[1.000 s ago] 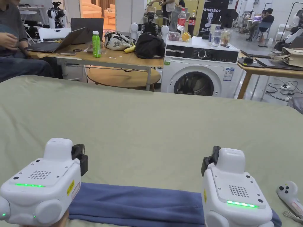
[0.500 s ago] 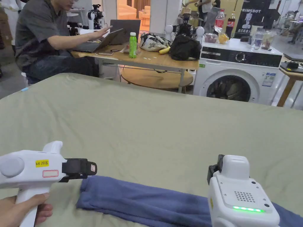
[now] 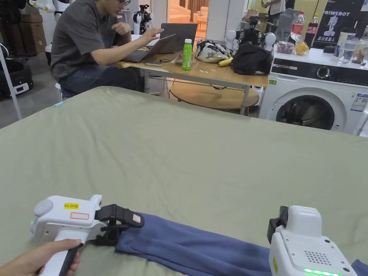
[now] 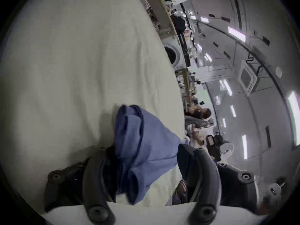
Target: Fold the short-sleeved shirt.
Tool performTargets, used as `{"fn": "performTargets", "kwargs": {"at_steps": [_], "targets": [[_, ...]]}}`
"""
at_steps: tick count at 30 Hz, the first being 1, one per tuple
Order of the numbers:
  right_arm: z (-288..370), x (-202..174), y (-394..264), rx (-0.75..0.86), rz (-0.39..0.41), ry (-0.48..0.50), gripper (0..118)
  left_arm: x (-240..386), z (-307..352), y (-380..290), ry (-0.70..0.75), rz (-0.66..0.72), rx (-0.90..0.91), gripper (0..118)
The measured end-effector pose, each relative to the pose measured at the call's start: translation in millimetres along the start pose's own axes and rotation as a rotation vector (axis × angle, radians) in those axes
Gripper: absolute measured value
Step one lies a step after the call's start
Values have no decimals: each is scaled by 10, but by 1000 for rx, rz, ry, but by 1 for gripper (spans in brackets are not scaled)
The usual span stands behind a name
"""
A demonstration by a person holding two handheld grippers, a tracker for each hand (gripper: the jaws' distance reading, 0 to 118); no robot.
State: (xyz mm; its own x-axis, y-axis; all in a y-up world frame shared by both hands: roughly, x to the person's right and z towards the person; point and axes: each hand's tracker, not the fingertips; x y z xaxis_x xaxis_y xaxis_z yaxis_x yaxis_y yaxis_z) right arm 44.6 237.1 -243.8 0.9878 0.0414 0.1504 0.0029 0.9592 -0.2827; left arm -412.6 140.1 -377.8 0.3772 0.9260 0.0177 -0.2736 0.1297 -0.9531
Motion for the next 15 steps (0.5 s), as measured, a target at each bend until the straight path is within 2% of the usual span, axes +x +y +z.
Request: {"fn": "performTargets", "kwargs": {"at_steps": [1,2,4,5,7,11,15], "targets": [[-2,11,-8,-1,3,-2,0,27,-54,-28,14,-33,-8,63],[-6,23,-8,-3,10,-5,0,49,-90,-43,24,-52,-18,53],[-8,60,-18,-7,15,-10,0,116,-197,-77,147,-99,-45,11],[-7,83,-20,-12,13,-11,0,130,-216,-105,193,-110,-42,7],[-11,132,-30,-19,4,-14,0,-2,-112,59,113,-99,25,6],[-46,217,-44,-35,0,-26,0,200,-22,-88,153,-152,46,4],[-71,246,-30,-41,-5,-28,0,394,169,-121,110,-166,95,3]]}}
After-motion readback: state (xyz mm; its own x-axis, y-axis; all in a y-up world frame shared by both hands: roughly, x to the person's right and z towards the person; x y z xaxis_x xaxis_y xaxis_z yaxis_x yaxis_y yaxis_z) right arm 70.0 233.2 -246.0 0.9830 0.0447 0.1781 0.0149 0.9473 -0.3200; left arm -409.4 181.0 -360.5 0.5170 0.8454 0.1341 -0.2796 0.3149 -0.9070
